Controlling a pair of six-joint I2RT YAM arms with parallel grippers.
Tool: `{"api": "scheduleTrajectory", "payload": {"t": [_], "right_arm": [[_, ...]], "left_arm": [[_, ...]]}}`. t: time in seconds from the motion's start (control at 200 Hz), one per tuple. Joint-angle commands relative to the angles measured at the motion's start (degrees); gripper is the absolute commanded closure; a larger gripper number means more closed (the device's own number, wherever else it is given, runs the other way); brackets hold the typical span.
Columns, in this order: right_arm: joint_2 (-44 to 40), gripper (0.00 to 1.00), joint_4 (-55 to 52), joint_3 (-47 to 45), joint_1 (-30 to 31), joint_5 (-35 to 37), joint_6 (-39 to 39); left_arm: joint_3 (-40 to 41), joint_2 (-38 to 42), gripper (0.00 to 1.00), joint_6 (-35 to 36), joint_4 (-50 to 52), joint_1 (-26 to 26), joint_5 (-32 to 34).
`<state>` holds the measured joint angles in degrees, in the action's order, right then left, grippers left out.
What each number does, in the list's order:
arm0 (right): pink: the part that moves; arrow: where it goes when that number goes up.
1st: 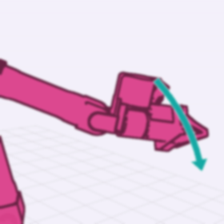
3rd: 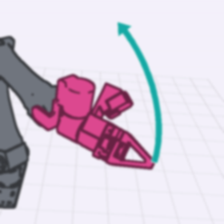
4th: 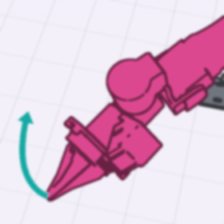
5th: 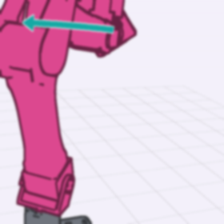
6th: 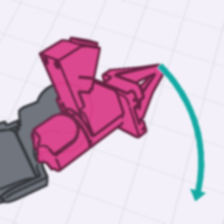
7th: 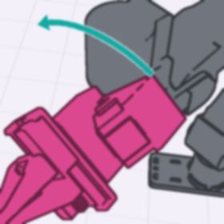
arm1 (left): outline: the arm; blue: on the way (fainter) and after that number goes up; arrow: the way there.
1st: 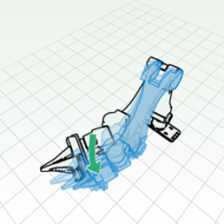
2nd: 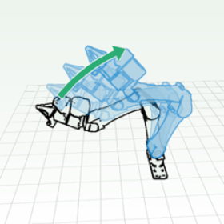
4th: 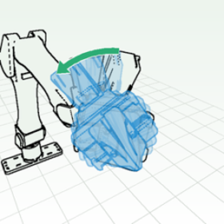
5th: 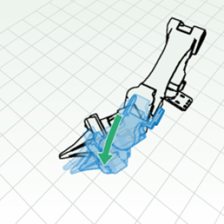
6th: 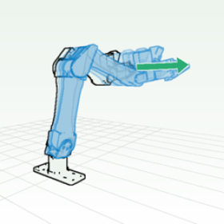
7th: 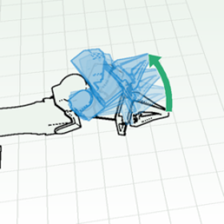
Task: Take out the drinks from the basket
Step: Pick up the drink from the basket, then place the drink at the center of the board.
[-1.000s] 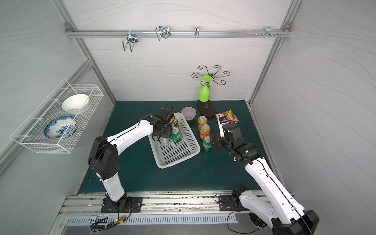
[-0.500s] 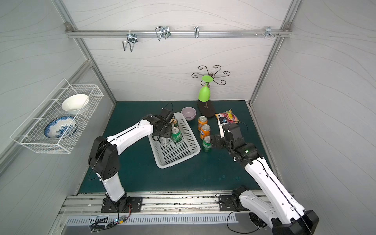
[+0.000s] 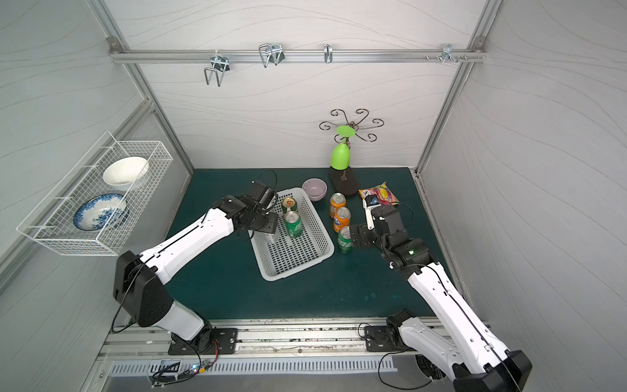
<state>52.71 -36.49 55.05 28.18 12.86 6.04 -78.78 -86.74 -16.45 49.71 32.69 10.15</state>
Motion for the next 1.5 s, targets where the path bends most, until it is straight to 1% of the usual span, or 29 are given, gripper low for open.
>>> {"api": "scheduleTrajectory", "payload": {"t": [0.0,0.195,0.35,0.475,0.725,0.83,0.96,1.045,1.065,1.196,1.496], "right_arm": [[-0.34,0.01,-0.24,0.06,-0.32,-1.13,0.17],[-0.65,0.01,-0.38,0.15,-0.32,-1.61,0.40],[-0.98,0.01,-0.42,-0.03,-0.32,-1.81,0.54],[-1.37,0.01,-0.51,0.06,-0.32,-2.26,0.71],[-1.95,0.01,-0.78,0.06,-0.32,-2.40,0.72],[-1.85,0.01,-0.69,-0.03,-0.32,-2.66,0.84],[-1.69,0.01,-0.60,-0.03,-0.33,-3.06,0.83],[-1.74,0.01,-0.77,0.08,-0.32,-3.02,0.72],[-1.91,0.01,-0.75,0.07,-0.32,-3.10,0.72],[-1.78,0.01,-0.77,0.14,-0.33,-3.36,0.72],[-1.74,0.01,-0.95,0.06,-0.32,-4.23,0.64]], "left_arm": [[-2.09,4.65,0.58,1.31,-0.74,0.10,-0.02],[-5.41,9.37,0.59,2.84,1.97,-0.16,1.03],[-9.68,10.46,0.59,4.56,4.32,-1.94,2.50],[-13.65,10.09,0.60,5.75,6.57,-5.88,2.37],[-18.18,8.77,0.60,7.96,7.33,-16.59,2.44],[-20.50,6.27,0.61,8.54,6.38,-20.12,2.04],[-23.96,2.21,0.62,8.22,4.38,-22.97,1.35],[-26.50,-1.67,0.62,8.69,3.89,-23.76,0.68],[-28.72,-2.61,0.62,8.76,3.94,-23.96,0.51],[-34.79,-9.50,0.62,9.37,4.51,-24.90,-0.07],[-46.15,-25.13,0.62,10.91,5.57,-28.00,-2.98]]}}
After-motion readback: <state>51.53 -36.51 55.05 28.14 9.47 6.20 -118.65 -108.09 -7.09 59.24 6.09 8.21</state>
